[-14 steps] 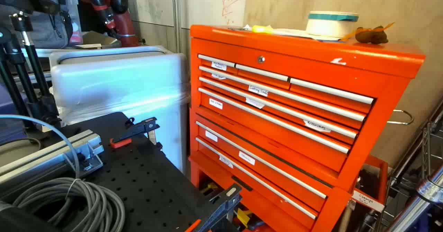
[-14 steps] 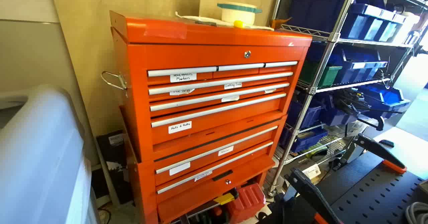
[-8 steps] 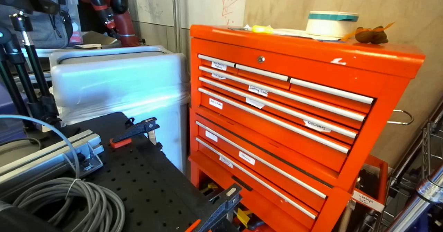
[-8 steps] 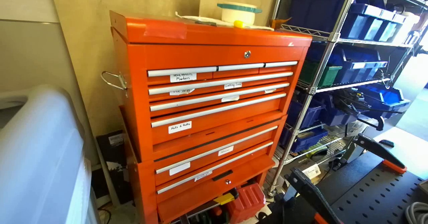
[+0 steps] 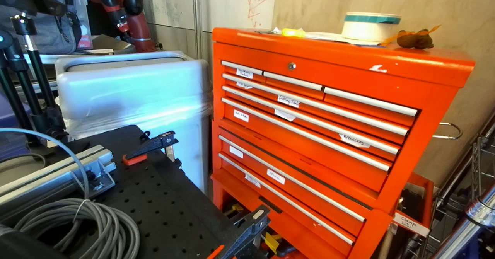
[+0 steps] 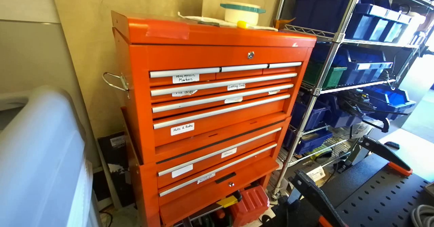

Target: Put the plush toy inside the pot

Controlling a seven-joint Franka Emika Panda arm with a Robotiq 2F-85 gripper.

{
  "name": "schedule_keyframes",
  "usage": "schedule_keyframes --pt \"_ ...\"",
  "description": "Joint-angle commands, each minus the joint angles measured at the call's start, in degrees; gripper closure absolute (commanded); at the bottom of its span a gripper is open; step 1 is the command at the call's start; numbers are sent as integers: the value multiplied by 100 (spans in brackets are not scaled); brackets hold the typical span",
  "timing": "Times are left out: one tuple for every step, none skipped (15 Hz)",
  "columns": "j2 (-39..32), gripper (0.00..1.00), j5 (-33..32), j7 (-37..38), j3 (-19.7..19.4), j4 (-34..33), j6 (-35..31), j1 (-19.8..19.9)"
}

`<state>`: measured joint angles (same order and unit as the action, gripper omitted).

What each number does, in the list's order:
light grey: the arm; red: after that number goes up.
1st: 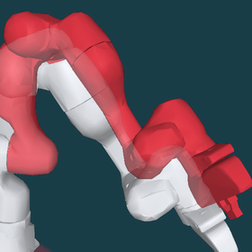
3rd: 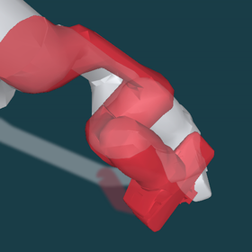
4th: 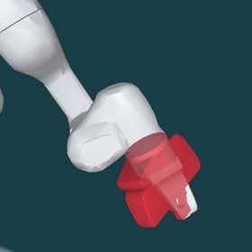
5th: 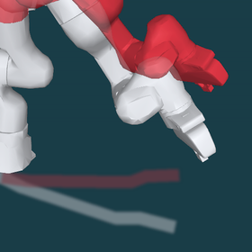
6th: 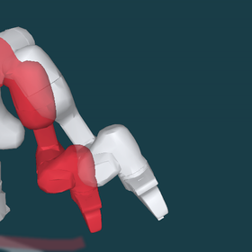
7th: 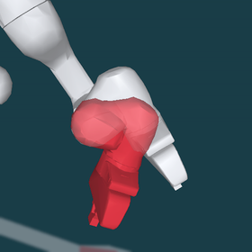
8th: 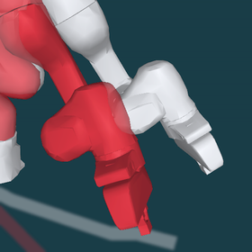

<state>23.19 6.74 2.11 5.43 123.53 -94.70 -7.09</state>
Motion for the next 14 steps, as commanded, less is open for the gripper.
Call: schedule_keyframes --pt "-359 0 -184 -11 -122 -97 -363 259" --pt "-488 0 -261 26 -179 -143 -496 361" --pt "-620 0 -351 78 -244 -186 -682 477" --pt "-744 0 -448 136 -302 -211 -893 582" --pt "-874 0 -563 213 -371 -246 -1140 698" --pt "-1007 0 -672 335 -429 -283 -1416 806" --pt "-1169 0 -765 461 -493 -370 -1594 902" --pt "-1335 0 -858 648 -557 -474 -1802 1006" --pt "-1482 0 -938 824 -609 -569 -1963 1084" --pt "-1620 0 -1023 1061 -655 -657 -2180 1160" --pt "-1734 0 -1105 1279 -694 -714 -2390 1219" --pt "-1838 0 -1166 1533 -726 -761 -2573 1264" --pt "-1931 0 -1196 1812 -757 -812 -2695 1295" --pt "-2000 0 -1252 2115 -773 -827 -2841 1314"
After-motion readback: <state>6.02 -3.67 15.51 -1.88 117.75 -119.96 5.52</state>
